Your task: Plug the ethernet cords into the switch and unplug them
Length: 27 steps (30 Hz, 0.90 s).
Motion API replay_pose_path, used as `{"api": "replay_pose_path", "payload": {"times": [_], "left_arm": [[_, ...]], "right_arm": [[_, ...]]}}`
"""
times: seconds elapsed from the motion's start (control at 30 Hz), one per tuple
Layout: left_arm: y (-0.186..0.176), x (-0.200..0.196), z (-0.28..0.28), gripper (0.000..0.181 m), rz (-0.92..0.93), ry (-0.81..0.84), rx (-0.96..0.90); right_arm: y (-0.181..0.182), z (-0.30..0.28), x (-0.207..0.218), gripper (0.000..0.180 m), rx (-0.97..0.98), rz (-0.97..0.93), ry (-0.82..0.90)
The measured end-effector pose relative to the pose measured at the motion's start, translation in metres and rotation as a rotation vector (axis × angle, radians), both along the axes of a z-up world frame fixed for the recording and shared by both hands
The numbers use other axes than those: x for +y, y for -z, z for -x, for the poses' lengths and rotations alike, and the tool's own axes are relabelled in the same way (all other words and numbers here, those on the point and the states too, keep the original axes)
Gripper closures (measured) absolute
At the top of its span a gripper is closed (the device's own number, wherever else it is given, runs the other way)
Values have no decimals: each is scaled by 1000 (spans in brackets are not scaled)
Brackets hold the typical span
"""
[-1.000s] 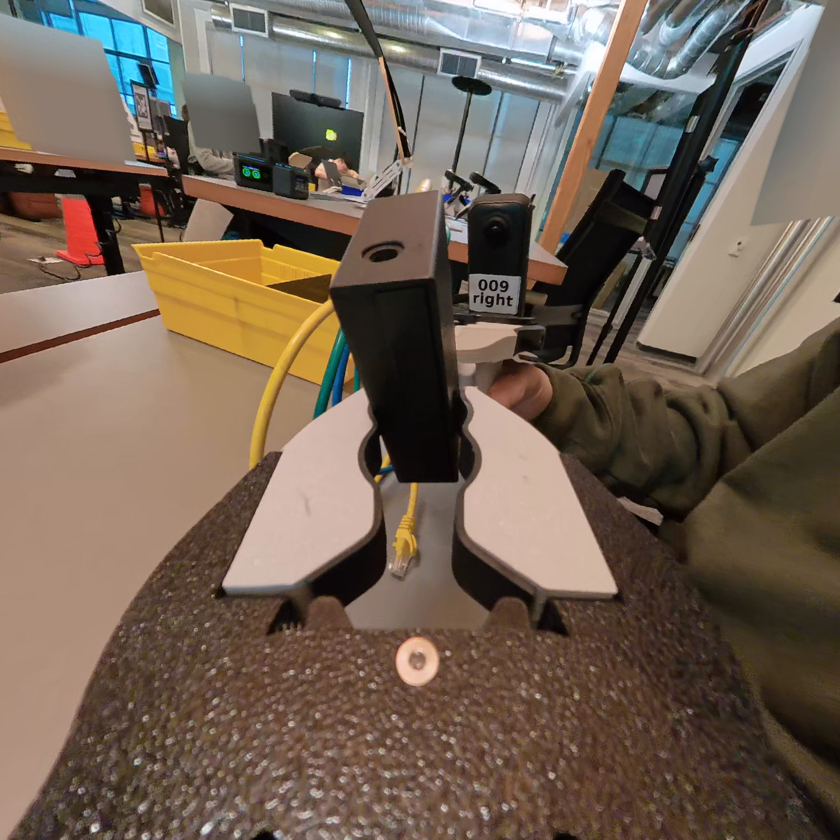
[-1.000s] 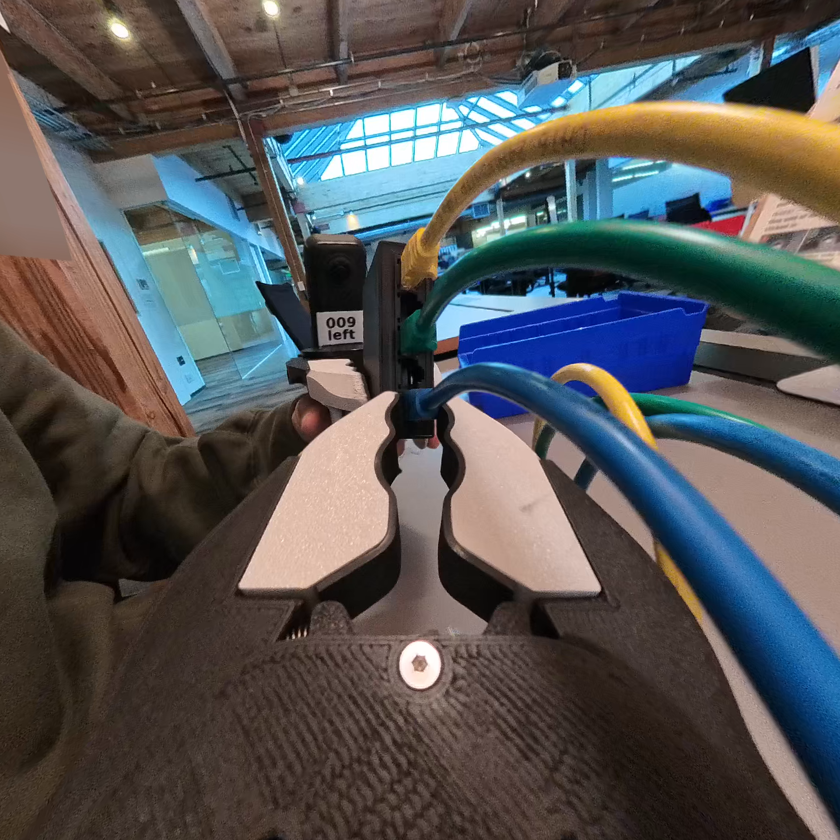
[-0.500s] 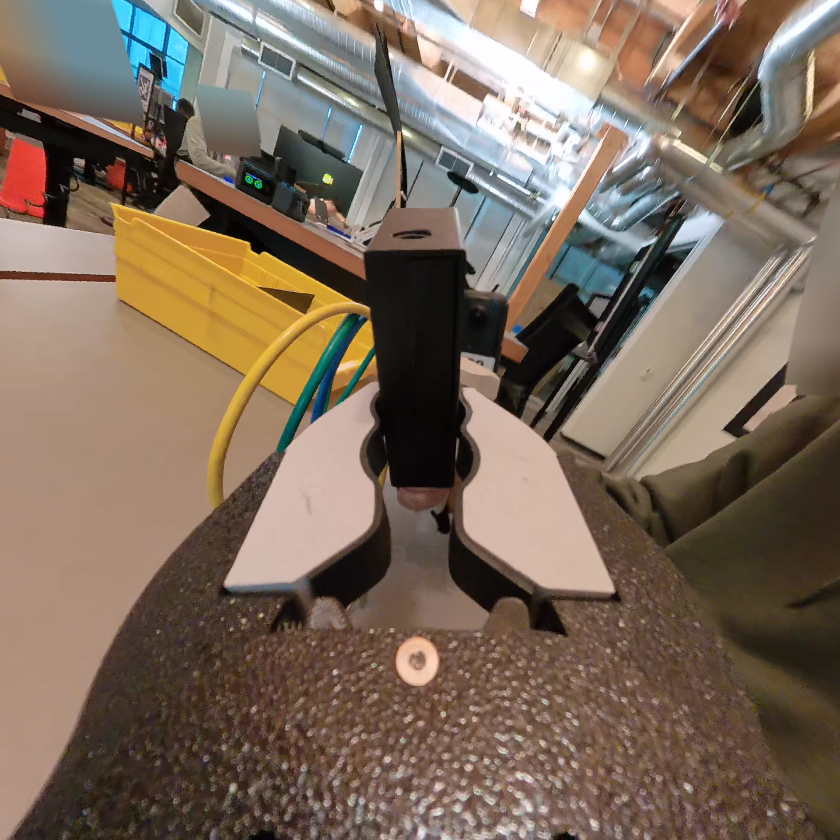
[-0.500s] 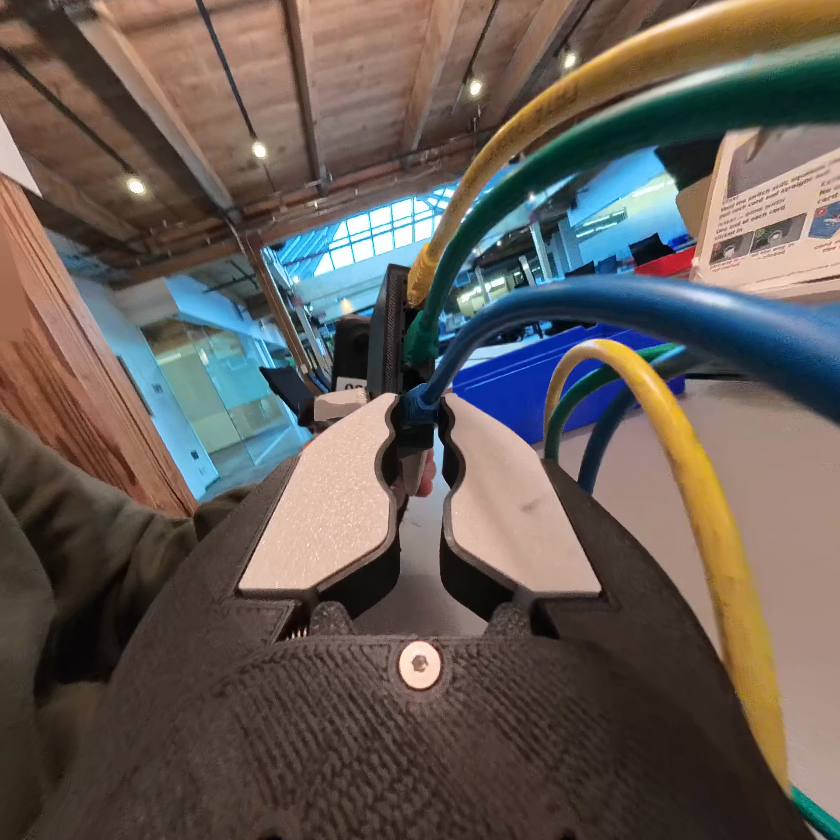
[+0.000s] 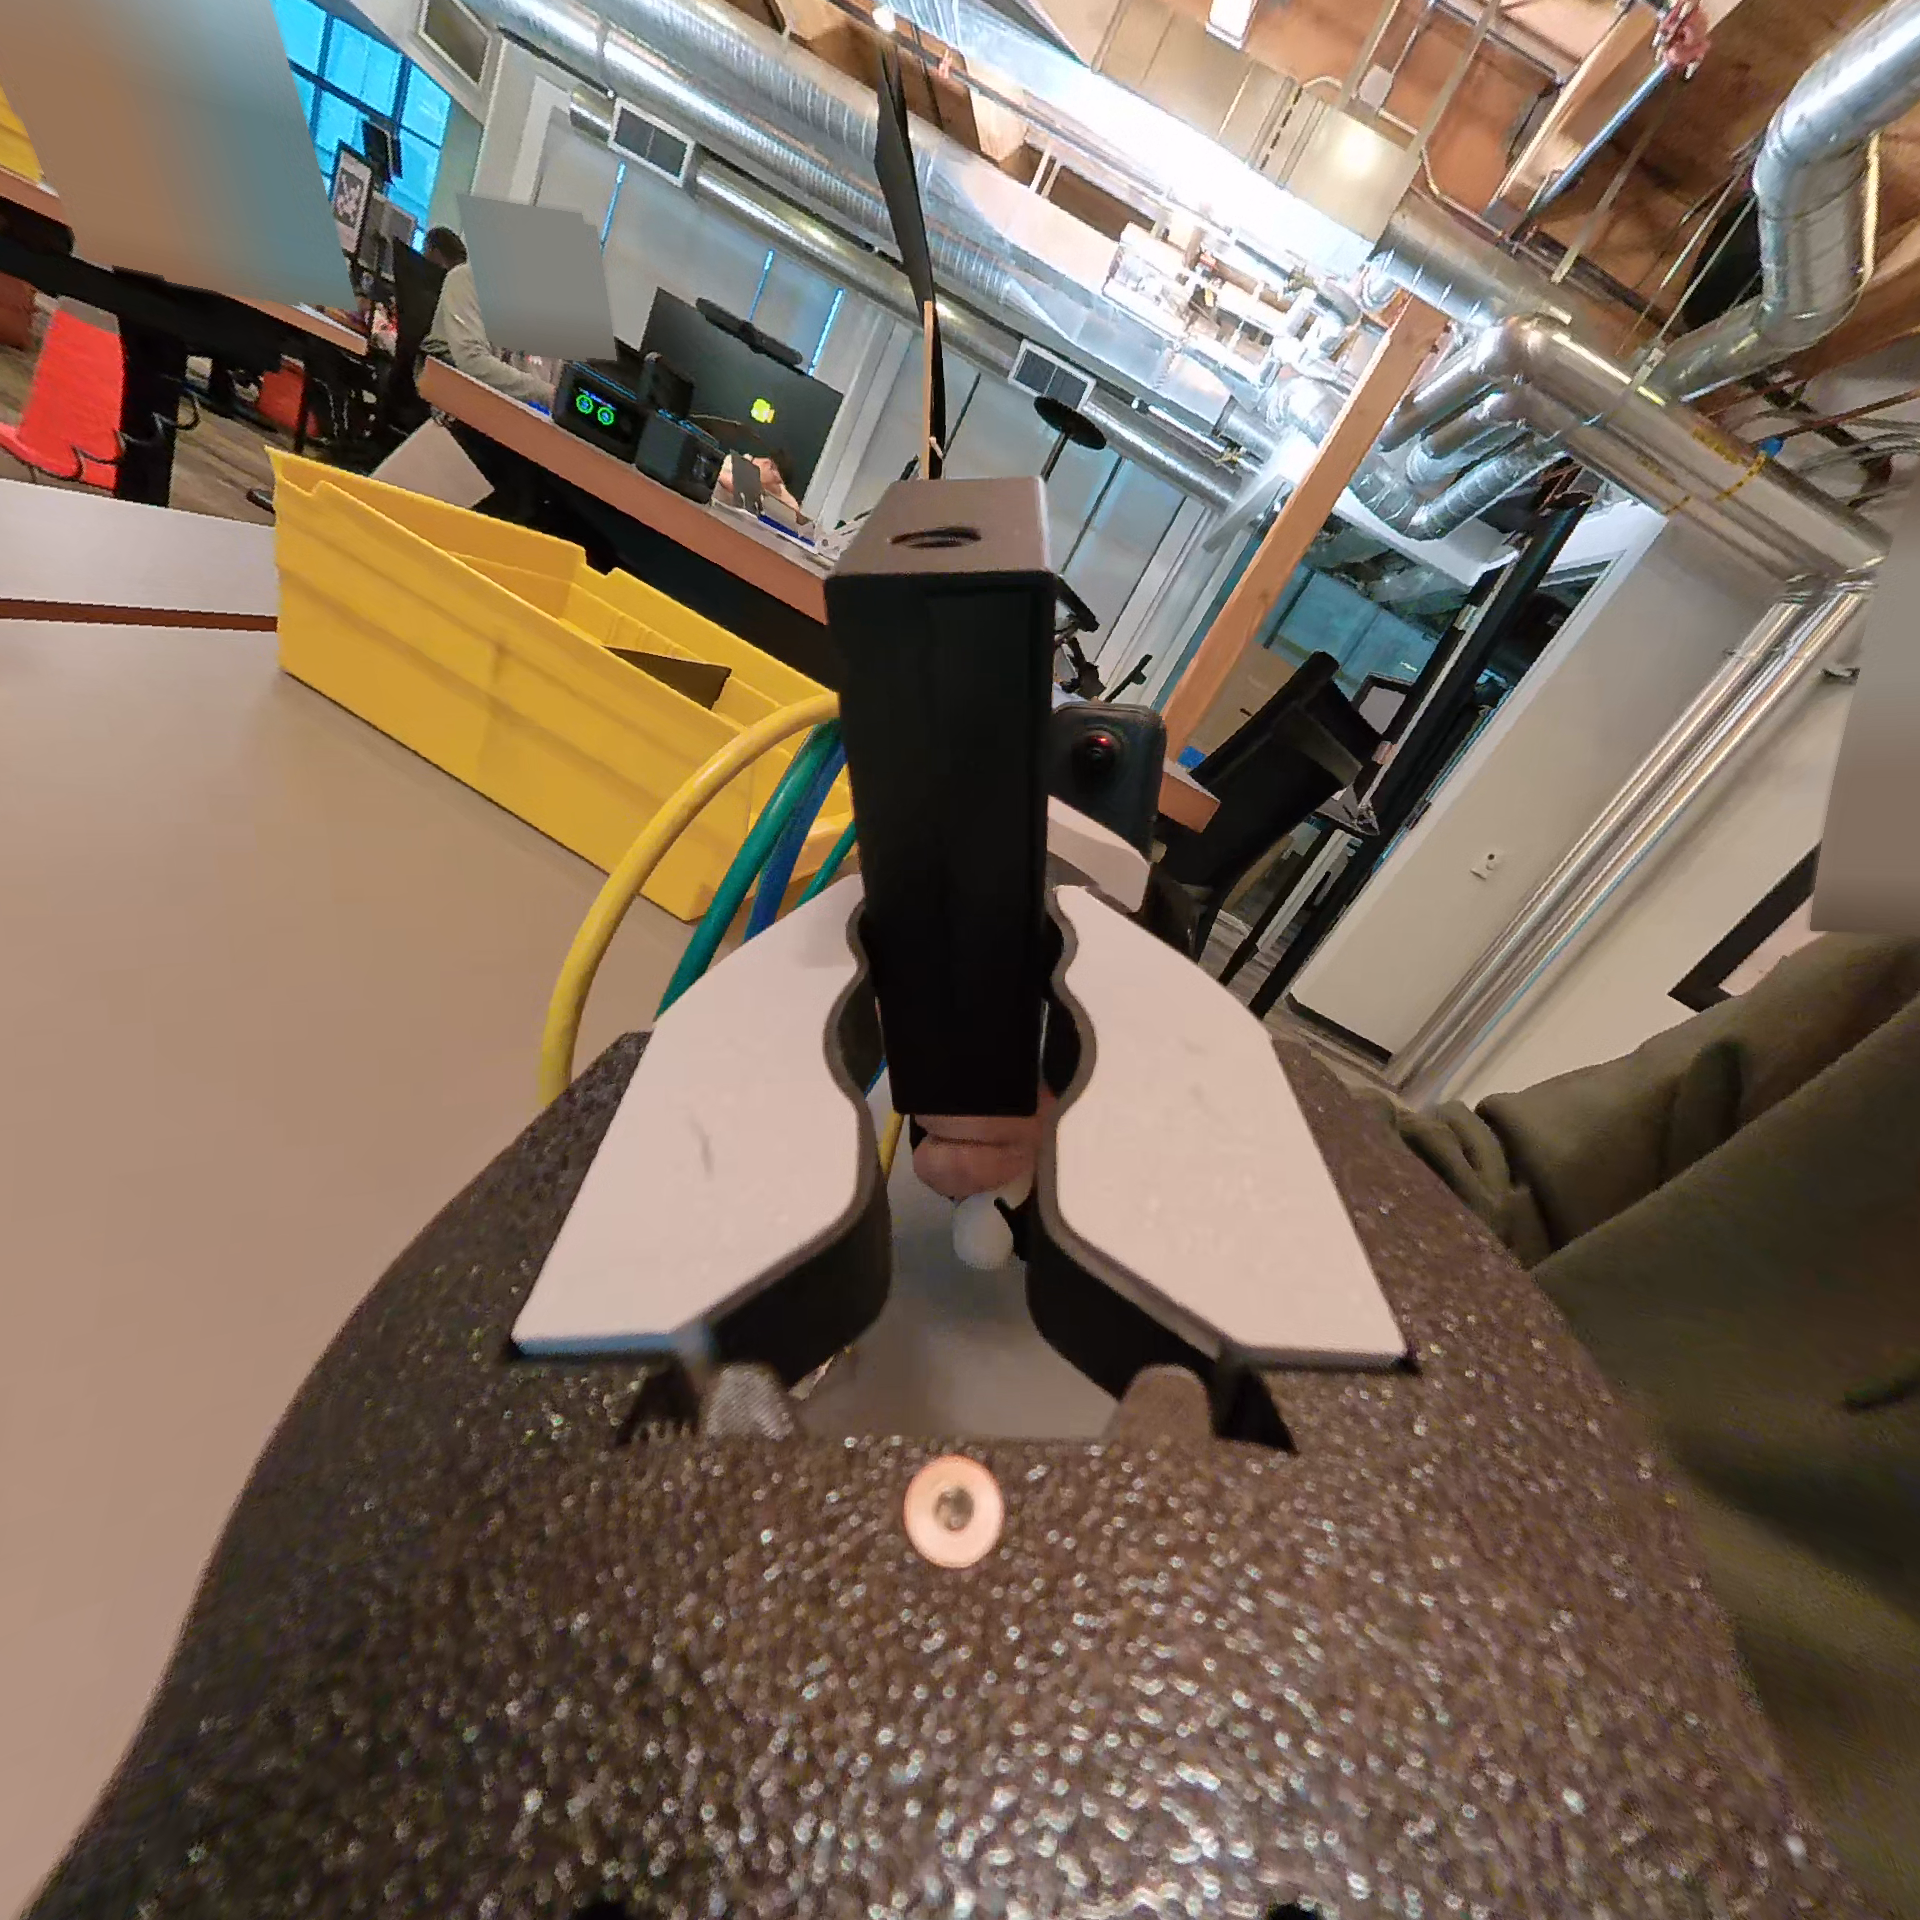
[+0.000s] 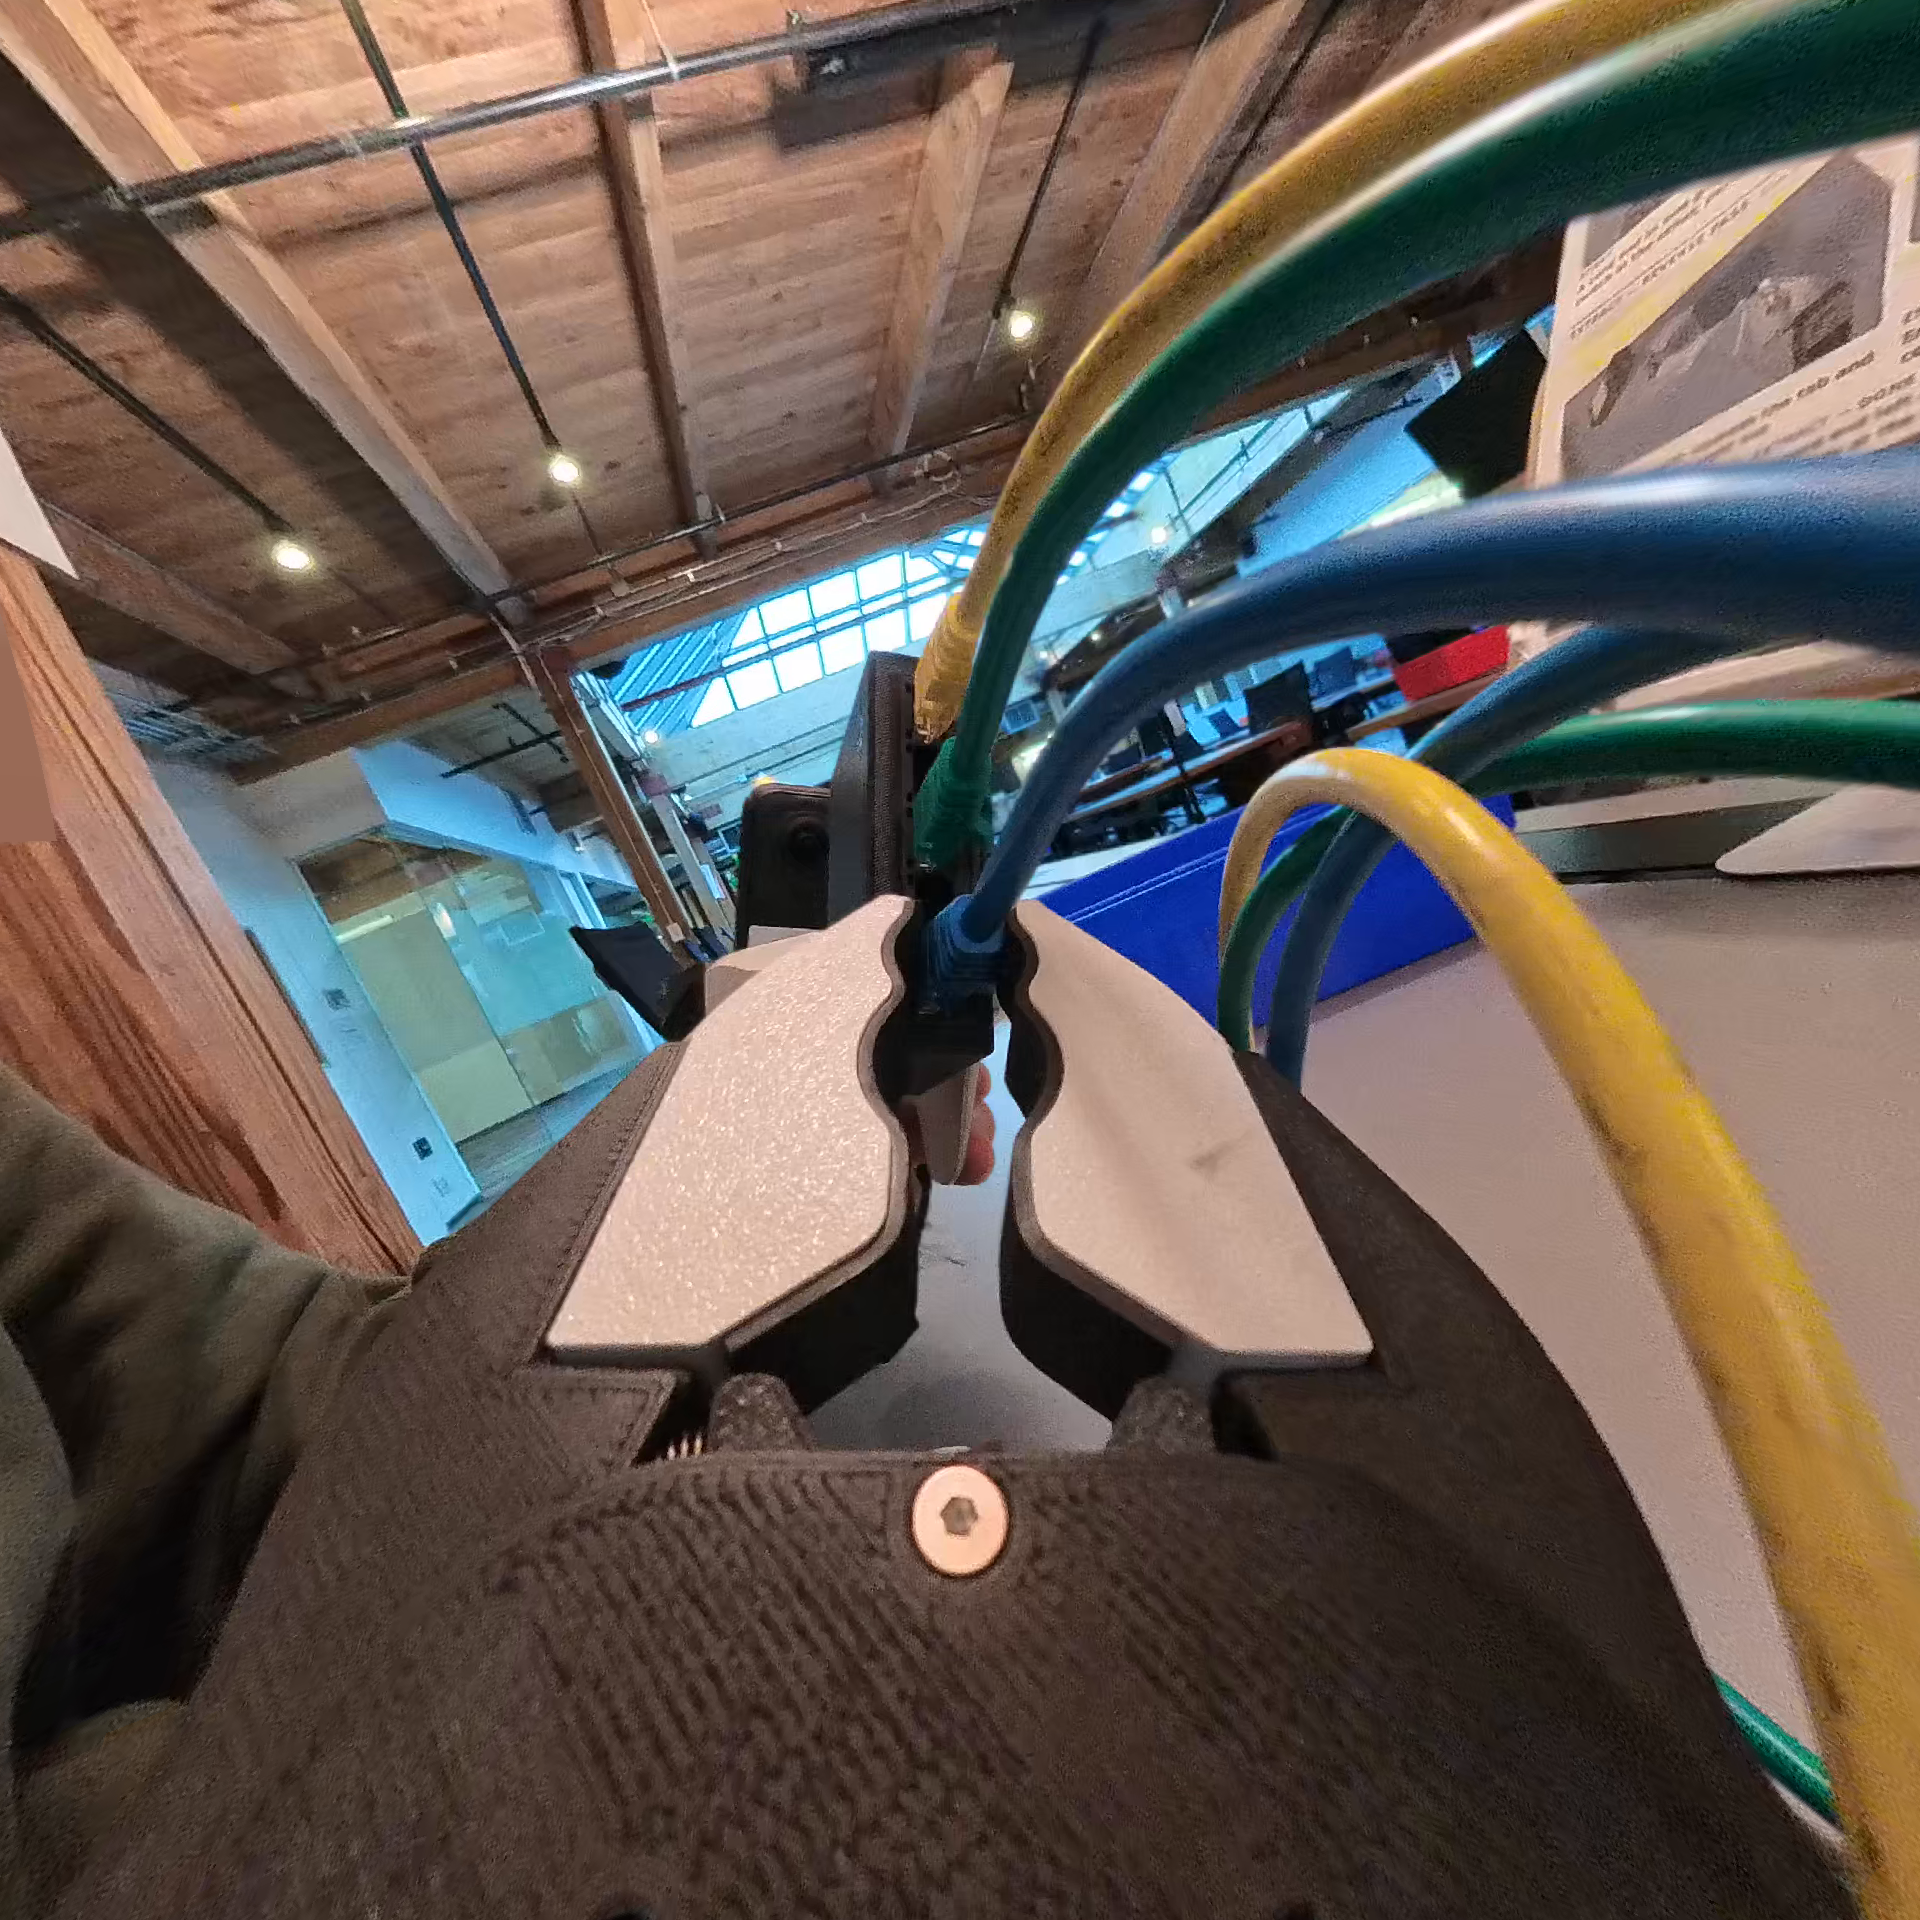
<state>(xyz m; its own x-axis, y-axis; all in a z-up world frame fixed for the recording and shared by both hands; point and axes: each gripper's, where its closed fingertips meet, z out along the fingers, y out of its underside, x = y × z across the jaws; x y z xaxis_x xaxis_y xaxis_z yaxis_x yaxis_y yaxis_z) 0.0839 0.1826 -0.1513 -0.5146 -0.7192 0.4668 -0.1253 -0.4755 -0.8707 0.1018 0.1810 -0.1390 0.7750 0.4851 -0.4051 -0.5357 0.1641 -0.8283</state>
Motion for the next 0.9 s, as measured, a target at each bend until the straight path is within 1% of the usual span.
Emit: {"api": "replay_pose_path", "payload": {"times": [0.1, 0.2, 0.33, 0.5, 0.6, 0.9], "left_arm": [[-4, 1, 0, 153, 62, 1, -9], [-6, 3, -1, 154, 148, -2, -25], [-6, 7, -2, 153, 190, -17, -27], [-7, 12, -3, 154, 199, -65, -41], [-7, 15, -3, 154, 213, -82, -48], [-10, 16, -1, 154, 161, -95, -83]], "right_arm": [[-2, 0, 0, 166, 38, -3, 3], [-4, -2, 1, 166, 139, -22, -10], [-2, -3, 4, 166, 203, -27, -5], [3, -4, 7, 165, 235, -10, 35], [7, -2, 8, 164, 265, -7, 29], [6, 0, 7, 164, 241, -21, 54]]}}
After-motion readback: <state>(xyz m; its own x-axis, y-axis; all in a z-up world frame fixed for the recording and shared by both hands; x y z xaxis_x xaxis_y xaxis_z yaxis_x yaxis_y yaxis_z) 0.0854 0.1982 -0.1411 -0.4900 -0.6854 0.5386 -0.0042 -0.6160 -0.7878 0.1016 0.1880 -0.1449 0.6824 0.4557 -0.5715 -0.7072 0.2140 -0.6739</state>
